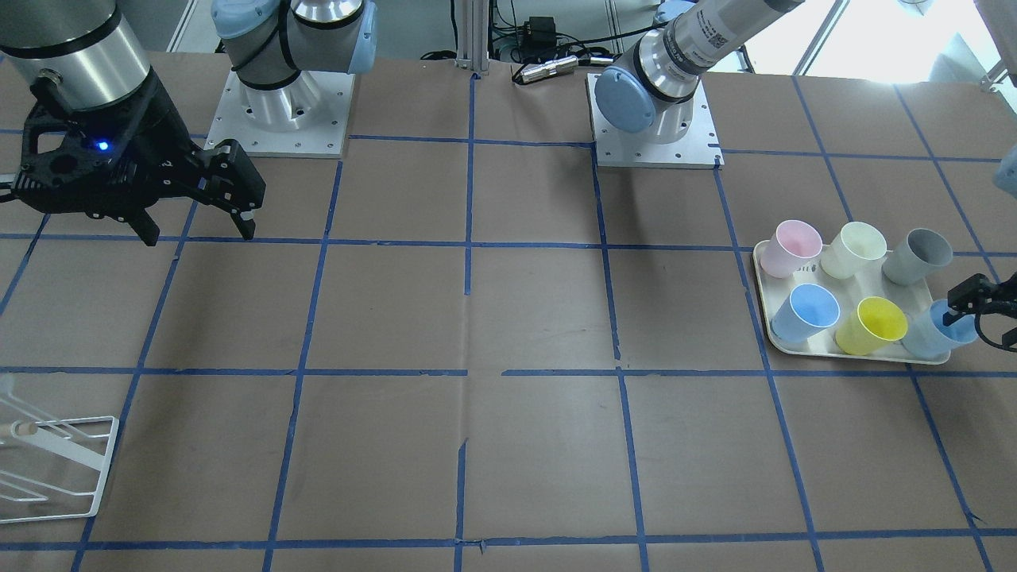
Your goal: Transfer IKEA cup to right arm and place on rack
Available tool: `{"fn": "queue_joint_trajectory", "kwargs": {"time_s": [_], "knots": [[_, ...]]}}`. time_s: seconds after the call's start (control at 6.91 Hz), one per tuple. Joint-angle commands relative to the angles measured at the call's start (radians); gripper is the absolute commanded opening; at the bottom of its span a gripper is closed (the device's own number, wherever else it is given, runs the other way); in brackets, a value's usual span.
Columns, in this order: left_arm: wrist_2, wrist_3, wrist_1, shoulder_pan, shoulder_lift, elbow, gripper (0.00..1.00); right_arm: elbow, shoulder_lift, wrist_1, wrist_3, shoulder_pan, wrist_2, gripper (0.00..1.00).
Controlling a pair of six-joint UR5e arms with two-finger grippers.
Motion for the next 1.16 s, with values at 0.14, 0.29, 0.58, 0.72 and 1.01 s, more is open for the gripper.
{"fn": "queue_joint_trajectory", "kwargs": {"time_s": [0.14, 0.29, 0.58, 0.72, 1.01], "knots": [[0.009, 0.0, 0.001, 0.001, -0.006, -0.001, 0.61, 0.003, 0.0, 0.001, -0.003, 0.0, -0.002, 1.0], [0.009, 0.0, 0.001, -0.001, -0.005, -0.005, 0.33, 0.008, 0.002, 0.003, -0.003, 0.0, -0.003, 1.0], [0.023, 0.0, -0.013, -0.003, 0.003, -0.004, 0.0, 0.018, 0.008, 0.004, 0.003, 0.002, -0.011, 1.0], [0.023, 0.0, -0.014, -0.003, 0.009, -0.007, 0.0, 0.035, 0.015, 0.001, 0.0, 0.002, -0.014, 1.0], [0.023, -0.001, -0.063, -0.004, 0.035, 0.011, 0.0, 0.038, 0.032, -0.006, 0.019, 0.005, -0.038, 1.0]]}}
